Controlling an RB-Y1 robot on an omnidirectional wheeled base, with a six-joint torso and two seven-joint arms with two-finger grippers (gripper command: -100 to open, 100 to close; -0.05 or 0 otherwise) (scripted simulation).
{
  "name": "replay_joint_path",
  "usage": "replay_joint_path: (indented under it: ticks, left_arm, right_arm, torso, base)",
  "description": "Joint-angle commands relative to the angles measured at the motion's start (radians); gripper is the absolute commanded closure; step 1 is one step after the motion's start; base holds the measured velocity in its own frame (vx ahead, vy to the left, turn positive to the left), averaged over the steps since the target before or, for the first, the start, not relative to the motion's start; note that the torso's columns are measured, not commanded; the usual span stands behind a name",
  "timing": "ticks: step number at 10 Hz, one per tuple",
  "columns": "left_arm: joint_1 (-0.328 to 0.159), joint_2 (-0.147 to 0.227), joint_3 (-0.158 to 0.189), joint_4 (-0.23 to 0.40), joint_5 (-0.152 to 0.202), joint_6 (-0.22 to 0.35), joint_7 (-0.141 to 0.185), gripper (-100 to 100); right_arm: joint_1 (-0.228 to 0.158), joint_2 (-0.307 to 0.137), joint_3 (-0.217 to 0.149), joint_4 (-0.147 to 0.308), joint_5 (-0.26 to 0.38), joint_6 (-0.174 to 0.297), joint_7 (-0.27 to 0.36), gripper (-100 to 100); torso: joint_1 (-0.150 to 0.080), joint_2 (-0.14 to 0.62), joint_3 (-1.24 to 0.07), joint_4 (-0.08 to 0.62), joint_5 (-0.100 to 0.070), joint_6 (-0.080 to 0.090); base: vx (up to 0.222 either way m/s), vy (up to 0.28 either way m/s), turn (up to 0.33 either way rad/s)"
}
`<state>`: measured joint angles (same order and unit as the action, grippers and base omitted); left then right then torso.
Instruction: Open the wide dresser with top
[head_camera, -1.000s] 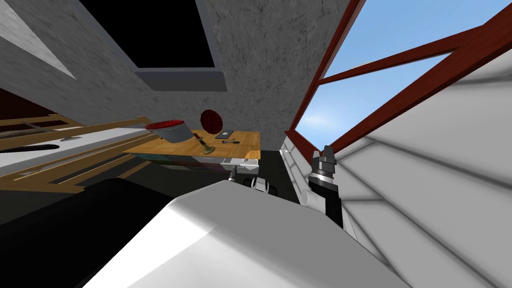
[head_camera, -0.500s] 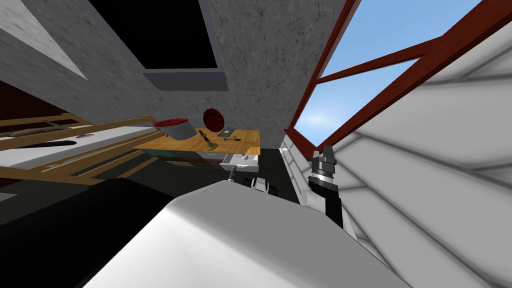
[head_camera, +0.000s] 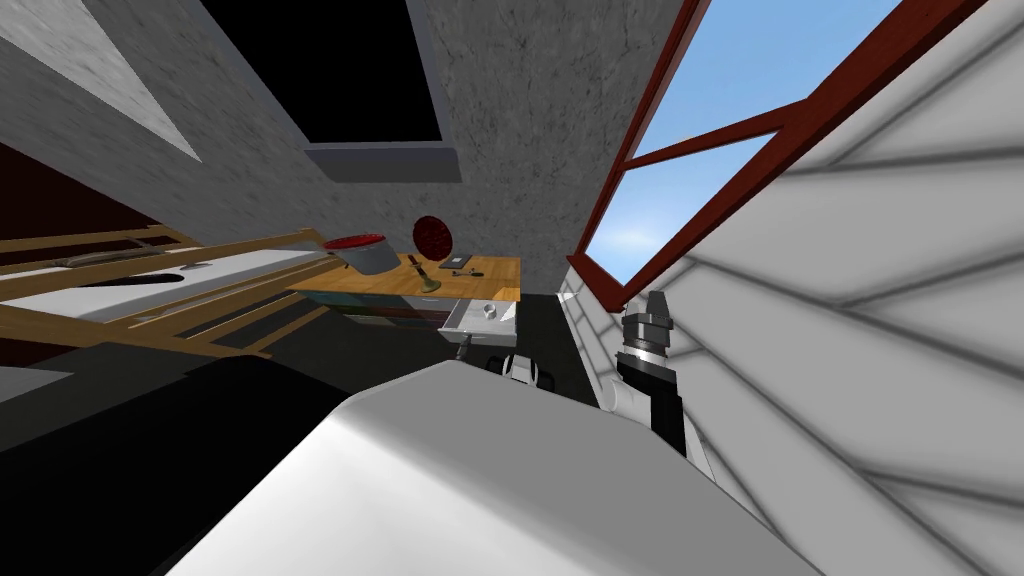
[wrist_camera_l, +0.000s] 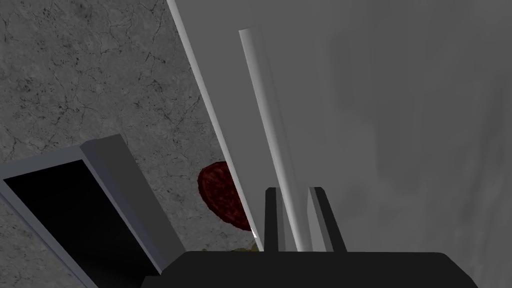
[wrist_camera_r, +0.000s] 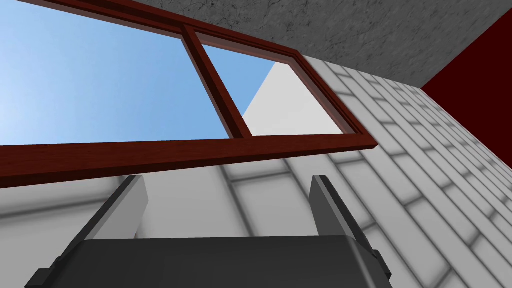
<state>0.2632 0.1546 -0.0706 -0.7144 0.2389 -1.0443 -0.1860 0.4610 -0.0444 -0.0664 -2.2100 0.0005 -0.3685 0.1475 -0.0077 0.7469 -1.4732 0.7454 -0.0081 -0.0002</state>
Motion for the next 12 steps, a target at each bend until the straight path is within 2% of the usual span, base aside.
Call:
replay_joint_path:
  ticks: [1,2,3,5,6,11,12]
  left_arm:
    - [-0.001,0.016,0.004,-0.065,0.005,0.066,0.002,-100]
    - [-0.001,0.024,0.007,-0.102,0.008,0.098,0.003,-100]
    - [-0.001,0.024,0.007,-0.108,0.008,0.110,0.003,-100]
    - [-0.002,0.040,0.011,-0.180,0.013,0.180,0.005,-100]
    - [-0.002,0.040,0.011,-0.180,0.013,0.183,0.005,-100]
    - [-0.003,0.073,0.020,-0.314,0.024,0.321,0.009,-100]
    - [-0.003,0.073,0.020,-0.324,0.024,0.329,0.009,-100]
  right_arm:
    - [0.000,0.000,0.000,0.000,0.000,0.000,0.000,0]
    - [0.000,0.000,0.000,0.000,0.000,0.000,0.000,0]
    - [0.000,0.000,0.000,0.000,0.000,0.000,0.000,0]
    - [0.001,0.000,0.000,0.000,0.000,0.000,0.000,0]
    - [0.000,0.000,0.000,0.000,0.000,0.000,0.000,0]
    - [0.000,0.000,0.000,0.000,0.000,0.000,0.000,0]
    - [0.000,0.000,0.000,0.000,0.000,0.000,0.000,0]
  torso:
    - [0.002,-0.008,-0.003,-0.003,0.003,0.001]
    - [0.006,-0.014,-0.006,-0.007,0.006,0.001]
    - [0.008,-0.014,-0.006,-0.008,0.008,0.000]
    - [0.008,-0.010,-0.004,-0.007,0.008,0.001]
    - [0.007,-0.008,-0.002,-0.007,0.008,0.000]
    - [0.006,-0.008,-0.003,-0.005,0.006,0.000]
    - [0.004,-0.006,-0.002,-0.004,0.004,-0.001]
  base:
    - [-0.050,-0.020,0.034]
    - [-0.042,-0.024,0.030]
    - [-0.026,-0.020,0.010]
    - [-0.036,-0.022,0.024]
    - [-0.045,-0.016,0.009]
    - [-0.050,-0.022,0.023]
    - [-0.041,-0.017,0.010]
